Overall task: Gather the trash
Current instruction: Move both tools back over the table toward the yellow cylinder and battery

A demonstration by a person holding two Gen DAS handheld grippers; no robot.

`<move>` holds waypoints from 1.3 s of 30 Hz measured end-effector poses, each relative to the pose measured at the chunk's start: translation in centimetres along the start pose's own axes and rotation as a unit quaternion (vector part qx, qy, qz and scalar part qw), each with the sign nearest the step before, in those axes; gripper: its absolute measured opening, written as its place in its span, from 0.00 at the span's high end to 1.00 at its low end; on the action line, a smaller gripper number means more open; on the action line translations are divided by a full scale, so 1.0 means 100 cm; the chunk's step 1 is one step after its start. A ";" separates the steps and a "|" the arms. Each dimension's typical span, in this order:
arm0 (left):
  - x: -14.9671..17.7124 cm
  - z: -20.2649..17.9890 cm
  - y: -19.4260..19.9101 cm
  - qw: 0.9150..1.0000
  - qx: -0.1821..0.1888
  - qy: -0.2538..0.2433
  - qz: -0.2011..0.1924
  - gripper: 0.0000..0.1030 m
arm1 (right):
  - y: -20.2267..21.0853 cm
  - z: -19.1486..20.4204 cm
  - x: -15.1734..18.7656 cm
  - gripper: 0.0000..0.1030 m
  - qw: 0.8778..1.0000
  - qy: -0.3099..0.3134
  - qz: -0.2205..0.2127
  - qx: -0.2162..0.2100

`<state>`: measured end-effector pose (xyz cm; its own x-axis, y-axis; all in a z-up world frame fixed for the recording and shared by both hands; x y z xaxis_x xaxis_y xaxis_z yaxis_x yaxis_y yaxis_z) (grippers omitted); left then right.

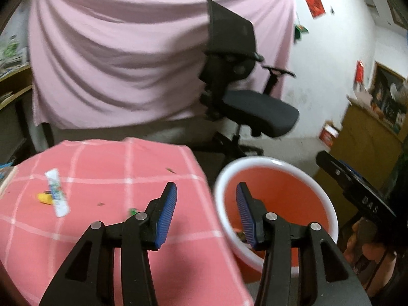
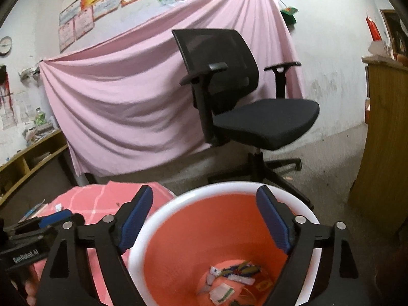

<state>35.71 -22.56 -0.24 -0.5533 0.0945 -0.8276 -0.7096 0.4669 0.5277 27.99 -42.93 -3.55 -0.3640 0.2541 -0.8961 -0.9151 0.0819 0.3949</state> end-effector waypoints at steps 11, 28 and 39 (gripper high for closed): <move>-0.009 0.082 0.083 0.989 -0.078 0.032 -0.120 0.28 | 0.023 0.087 -0.016 0.00 0.992 0.035 -0.116 -0.046; 0.021 0.175 0.160 0.956 -0.166 0.042 -0.239 0.02 | 0.054 0.200 -0.006 0.00 0.956 0.120 -0.252 -0.093; 0.029 0.188 0.138 0.960 -0.191 -0.006 -0.205 0.02 | 0.044 0.227 0.009 0.00 0.954 0.157 -0.246 -0.066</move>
Point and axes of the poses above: each gripper's, at about its wrist camera, not at the fingertips, and y roughly against the way its jaws point, z to its left, x to its underside, the point moved 3 cm from there along -y, roughly the way its jaws point, and after that the axes turned 5 degrees about x, right-handed, at the moved point
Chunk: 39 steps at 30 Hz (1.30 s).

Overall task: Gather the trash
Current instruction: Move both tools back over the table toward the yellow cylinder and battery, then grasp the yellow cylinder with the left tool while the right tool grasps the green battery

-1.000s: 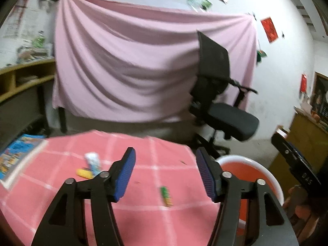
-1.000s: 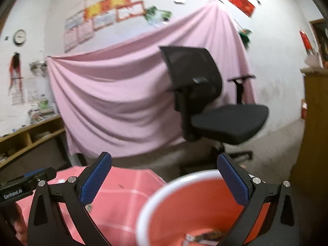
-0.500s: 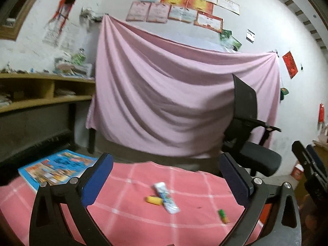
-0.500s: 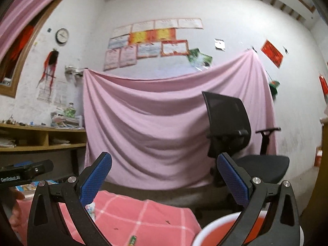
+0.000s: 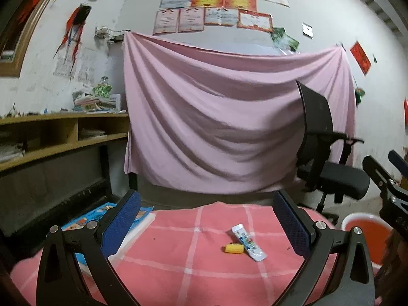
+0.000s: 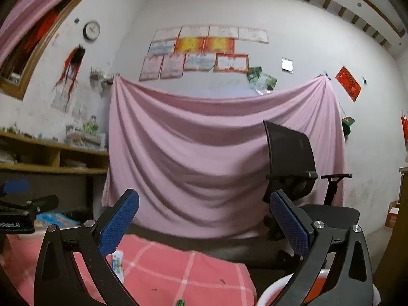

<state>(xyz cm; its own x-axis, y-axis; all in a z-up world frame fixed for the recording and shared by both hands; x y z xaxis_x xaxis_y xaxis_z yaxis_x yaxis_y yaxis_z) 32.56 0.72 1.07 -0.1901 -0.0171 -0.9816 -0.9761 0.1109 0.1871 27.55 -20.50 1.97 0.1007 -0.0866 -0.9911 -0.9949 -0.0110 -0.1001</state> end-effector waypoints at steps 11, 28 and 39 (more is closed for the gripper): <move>0.040 -0.002 -0.062 0.986 0.022 0.012 0.164 0.02 | -0.048 0.005 0.052 0.00 0.978 0.010 0.207 -0.032; 0.073 -0.017 -0.126 0.947 0.049 0.046 0.313 0.35 | -0.081 0.014 0.114 0.20 0.897 -0.010 0.428 -0.112; 0.077 -0.034 -0.140 0.940 0.061 0.012 0.336 0.70 | -0.081 0.014 0.126 0.33 0.871 -0.026 0.472 -0.136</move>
Point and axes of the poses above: each gripper's, at about its wrist camera, not at the fingertips, and y roughly against the way its jaws point, z to its left, x to its underside, the point moved 3 cm from there along -y, roughly the way its jaws point, and after that the axes turned 5 degrees about x, right-handed, at the moved point
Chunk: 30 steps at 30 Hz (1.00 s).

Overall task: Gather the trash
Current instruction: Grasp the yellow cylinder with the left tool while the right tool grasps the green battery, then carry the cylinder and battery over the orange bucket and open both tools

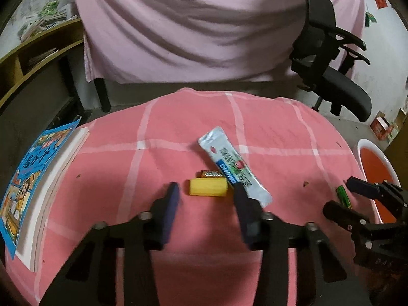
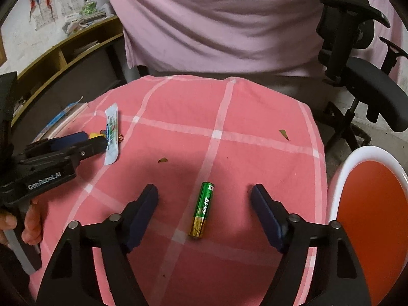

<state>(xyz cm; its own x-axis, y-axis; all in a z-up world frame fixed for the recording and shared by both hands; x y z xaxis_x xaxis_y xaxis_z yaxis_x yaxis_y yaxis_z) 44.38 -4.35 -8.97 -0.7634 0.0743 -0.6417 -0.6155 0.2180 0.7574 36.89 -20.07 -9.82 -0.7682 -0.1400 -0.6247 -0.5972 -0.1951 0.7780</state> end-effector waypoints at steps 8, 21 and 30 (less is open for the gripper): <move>0.002 0.004 0.005 1.000 0.014 0.013 -0.008 0.76 | 0.002 -0.003 0.001 0.72 1.000 0.010 -0.002 0.007; 0.010 -0.012 0.046 0.996 0.032 -0.007 -0.089 0.76 | 0.018 0.003 0.002 0.92 0.998 0.037 -0.046 -0.015; 0.016 -0.032 0.081 0.981 0.048 -0.038 -0.185 0.76 | 0.053 -0.002 0.001 0.92 0.988 0.017 -0.148 -0.034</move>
Point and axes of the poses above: each gripper's, at about its wrist camera, not at the fingertips, and y roughly against the way its jaws point, z to its left, x to its underside, the point moved 3 cm from there along -y, roughly the way its jaws point, and after that the axes turned 5 degrees about x, right-handed, at the moved point
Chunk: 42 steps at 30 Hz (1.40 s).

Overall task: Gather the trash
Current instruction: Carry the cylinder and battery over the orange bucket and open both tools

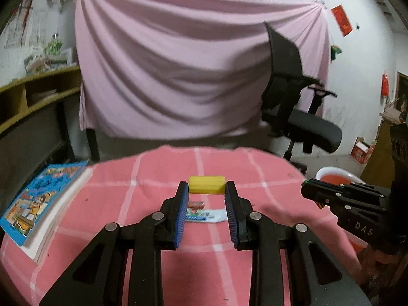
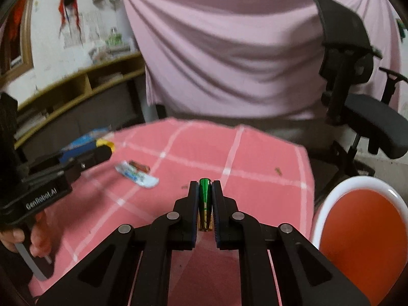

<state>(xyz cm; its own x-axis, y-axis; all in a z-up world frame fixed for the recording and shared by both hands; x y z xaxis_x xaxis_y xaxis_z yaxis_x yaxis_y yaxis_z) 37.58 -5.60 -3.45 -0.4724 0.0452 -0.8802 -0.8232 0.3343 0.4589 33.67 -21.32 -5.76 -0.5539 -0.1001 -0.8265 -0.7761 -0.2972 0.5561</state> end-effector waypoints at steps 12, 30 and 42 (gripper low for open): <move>-0.011 -0.056 0.036 0.991 0.004 -0.079 -0.112 0.76 | 0.073 -0.006 -0.017 0.92 0.975 0.017 -0.214 0.058; -0.031 -0.165 0.011 0.978 0.054 -0.158 -0.121 0.76 | 0.138 -0.100 0.000 0.92 0.947 -0.066 -0.282 0.138; -0.011 -0.229 -0.030 0.978 0.108 -0.168 -0.064 0.76 | 0.151 -0.157 0.027 0.92 0.948 -0.115 -0.240 0.176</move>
<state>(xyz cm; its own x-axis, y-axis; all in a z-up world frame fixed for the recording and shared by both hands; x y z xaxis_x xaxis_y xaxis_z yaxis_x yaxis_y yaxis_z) 33.39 -28.18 -1.08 -0.2095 0.2833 -0.9359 -0.7657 0.5477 0.3372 25.18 -40.97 -0.99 -0.1319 0.1883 -0.9732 -0.9853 0.0825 0.1495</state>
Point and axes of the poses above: each gripper's, at about its wrist camera, not at the fingertips, and y roughly against the way its jaws point, z to its left, x to its underside, the point moved 3 cm from there along -y, roughly the way its jaws point, and after that the axes turned 5 degrees about x, right-handed, at the moved point
